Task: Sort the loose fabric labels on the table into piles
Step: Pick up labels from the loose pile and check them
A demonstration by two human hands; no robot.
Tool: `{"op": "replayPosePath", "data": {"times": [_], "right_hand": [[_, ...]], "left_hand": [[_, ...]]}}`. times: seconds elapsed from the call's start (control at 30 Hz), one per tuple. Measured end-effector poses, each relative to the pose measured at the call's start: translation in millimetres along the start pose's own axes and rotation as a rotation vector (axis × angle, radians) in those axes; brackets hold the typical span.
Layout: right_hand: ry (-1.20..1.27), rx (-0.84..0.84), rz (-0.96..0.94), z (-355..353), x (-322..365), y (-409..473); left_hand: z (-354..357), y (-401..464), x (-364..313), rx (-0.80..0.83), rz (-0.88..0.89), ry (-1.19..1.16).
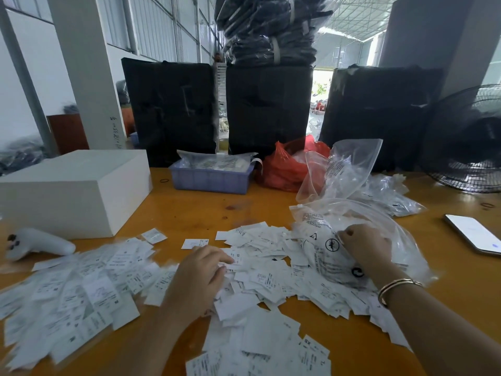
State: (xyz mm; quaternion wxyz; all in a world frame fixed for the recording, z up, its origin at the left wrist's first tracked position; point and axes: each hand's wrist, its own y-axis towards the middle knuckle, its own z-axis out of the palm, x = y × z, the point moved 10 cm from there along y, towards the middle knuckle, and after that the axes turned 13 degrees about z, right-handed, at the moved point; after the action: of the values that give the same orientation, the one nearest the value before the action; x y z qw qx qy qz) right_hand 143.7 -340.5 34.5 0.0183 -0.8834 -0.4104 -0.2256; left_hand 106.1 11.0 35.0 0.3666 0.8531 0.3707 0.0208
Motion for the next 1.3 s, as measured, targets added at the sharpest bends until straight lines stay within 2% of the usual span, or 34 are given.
{"op": "replayPosePath", "data": {"times": [0.1, 0.17, 0.23, 0.3, 0.4, 0.5, 0.57, 0.63, 0.7, 0.73, 0.77, 0.83, 0.9, 0.93, 1.0, 1.3], "right_hand": [[0.054, -0.126, -0.044, -23, 6, -8], [0.205, -0.215, -0.139, -43, 21, -23], [0.439, -0.192, -0.291, -53, 48, -52], [0.633, 0.021, -0.433, -44, 81, -90], [0.678, 0.447, -0.532, -3, 127, -146], [0.751, 0.588, -0.574, 15, 152, -171], [0.845, 0.672, -0.570, 22, 160, -175], [0.926, 0.754, -0.513, 30, 163, -174], [1.023, 0.787, -0.359, 43, 160, -163], [0.986, 0.738, -0.306, 49, 158, -156], [0.834, 0.635, -0.314, 53, 159, -148], [0.343, 0.435, -0.463, 66, 168, -142], [-0.016, 0.385, -0.533, 83, 172, -143], [-0.109, 0.385, -0.543, 89, 173, -143], [-0.155, 0.395, -0.538, 95, 175, -142], [0.171, 0.478, -0.392, 92, 161, -128]], "left_hand": [[4, 0, -2, 0.003, 0.001, -0.038], [-2, 0, 5, -0.064, -0.075, -0.093], [-7, -3, 13, -0.137, -0.177, -0.187], [-8, -3, 15, -0.160, -0.237, -0.288], [-2, -4, 17, -0.113, -0.301, -0.471], [11, -7, 18, -0.029, -0.376, -0.653], [16, -11, 21, -0.031, -0.451, -0.730], [12, -15, 30, -0.123, -0.510, -0.748], [5, -20, 40, -0.226, -0.573, -0.726], [3, -23, 46, -0.268, -0.616, -0.724], [3, -27, 52, -0.310, -0.655, -0.741], [3, -32, 60, -0.385, -0.703, -0.791], [3, -34, 65, -0.425, -0.733, -0.812], [4, -34, 66, -0.432, -0.741, -0.822], [6, -33, 64, -0.428, -0.742, -0.858], [3, -24, 51, -0.404, -0.642, -0.869]]}}
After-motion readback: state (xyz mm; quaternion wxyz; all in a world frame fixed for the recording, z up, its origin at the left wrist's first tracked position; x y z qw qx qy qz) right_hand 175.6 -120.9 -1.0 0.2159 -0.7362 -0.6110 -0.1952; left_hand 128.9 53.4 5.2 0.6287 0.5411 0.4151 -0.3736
